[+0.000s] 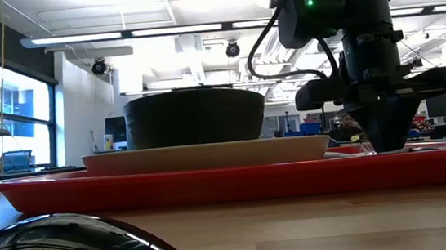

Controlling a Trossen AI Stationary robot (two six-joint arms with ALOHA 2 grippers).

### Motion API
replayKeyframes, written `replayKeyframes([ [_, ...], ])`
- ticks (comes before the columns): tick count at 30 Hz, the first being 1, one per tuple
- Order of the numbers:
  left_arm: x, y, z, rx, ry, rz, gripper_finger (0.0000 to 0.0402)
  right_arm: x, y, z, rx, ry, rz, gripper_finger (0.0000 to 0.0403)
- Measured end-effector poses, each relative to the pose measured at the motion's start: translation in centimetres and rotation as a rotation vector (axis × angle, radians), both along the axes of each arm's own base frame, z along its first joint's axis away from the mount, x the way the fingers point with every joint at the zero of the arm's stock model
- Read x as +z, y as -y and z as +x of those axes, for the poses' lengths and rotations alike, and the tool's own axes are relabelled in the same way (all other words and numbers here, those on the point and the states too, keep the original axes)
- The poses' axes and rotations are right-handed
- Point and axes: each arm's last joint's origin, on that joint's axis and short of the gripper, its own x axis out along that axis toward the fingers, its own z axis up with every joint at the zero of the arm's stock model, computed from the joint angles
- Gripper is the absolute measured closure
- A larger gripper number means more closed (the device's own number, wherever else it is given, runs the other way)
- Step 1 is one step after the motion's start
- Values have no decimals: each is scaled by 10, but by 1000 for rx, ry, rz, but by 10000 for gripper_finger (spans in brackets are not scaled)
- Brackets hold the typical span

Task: Set up tray
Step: Put the blue knife on the gray napkin to the left of the blue fork, then adjust the gray napkin

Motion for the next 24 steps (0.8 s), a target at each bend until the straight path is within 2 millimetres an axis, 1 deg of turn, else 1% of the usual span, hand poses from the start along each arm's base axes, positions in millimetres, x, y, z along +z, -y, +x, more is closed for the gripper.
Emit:
replayKeyframes([
  [6,0,0,0,0,0,-2,229,0,-1,3,-1,30,37,388],
  [9,0,0,0,1,0,-2,229,1,-2,5,0,46,57,389],
  [18,0,0,0,2,1,-2,229,1,-4,6,2,49,103,338],
  [24,0,0,0,2,1,-2,229,4,-4,5,6,62,107,319],
])
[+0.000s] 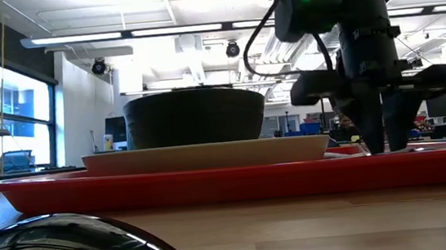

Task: Set up tray
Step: Adjust the gray napkin

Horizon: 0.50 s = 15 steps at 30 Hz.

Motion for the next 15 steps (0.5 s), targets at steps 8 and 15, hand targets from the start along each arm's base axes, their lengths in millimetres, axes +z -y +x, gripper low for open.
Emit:
replayKeyframes([
  [8,0,0,0,0,0,0,229,29,4,-9,-11,83,-60,312],
  [15,0,0,0,0,0,0,229,33,7,-30,11,-86,-116,331],
])
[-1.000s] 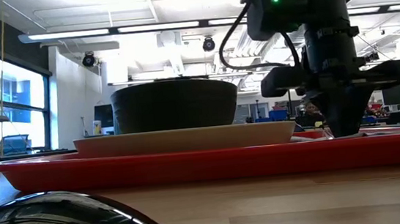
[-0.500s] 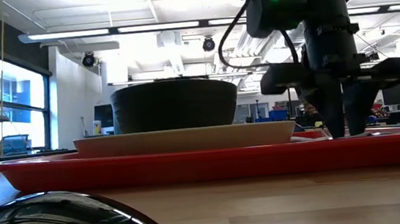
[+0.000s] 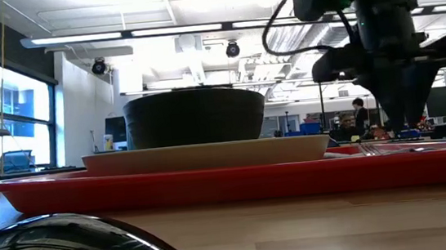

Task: Set up tray
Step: Adjust the gray napkin

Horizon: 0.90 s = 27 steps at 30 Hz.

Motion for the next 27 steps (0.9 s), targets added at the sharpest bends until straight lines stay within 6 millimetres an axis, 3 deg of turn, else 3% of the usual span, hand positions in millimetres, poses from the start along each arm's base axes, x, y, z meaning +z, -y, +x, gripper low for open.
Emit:
replayKeyframes([
  [14,0,0,0,-1,-1,-19,229,-19,0,17,35,43,7,395],
  [27,0,0,0,-6,-3,-27,229,-23,-2,18,38,25,31,356],
])
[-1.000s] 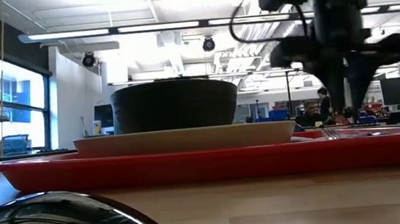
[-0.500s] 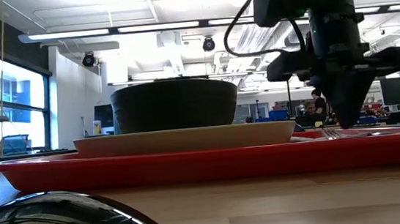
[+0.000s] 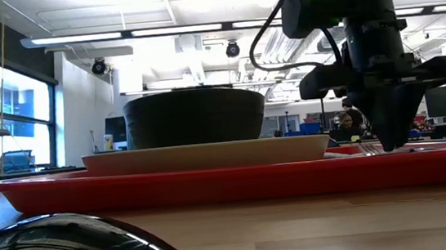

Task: Set up tray
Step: Adjust the gray napkin

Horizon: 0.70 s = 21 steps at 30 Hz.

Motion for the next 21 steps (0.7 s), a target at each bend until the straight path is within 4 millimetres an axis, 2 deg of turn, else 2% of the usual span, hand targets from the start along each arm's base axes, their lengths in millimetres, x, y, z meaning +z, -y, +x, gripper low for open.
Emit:
replayKeyframes([
  [8,0,0,0,0,-1,0,229,0,-3,-2,9,-14,2,322],
  [15,0,0,0,1,-2,-2,229,-1,-2,-6,9,-61,-37,320],
  [21,0,0,0,2,-2,-9,229,-8,1,-1,-4,-57,-37,320],
])
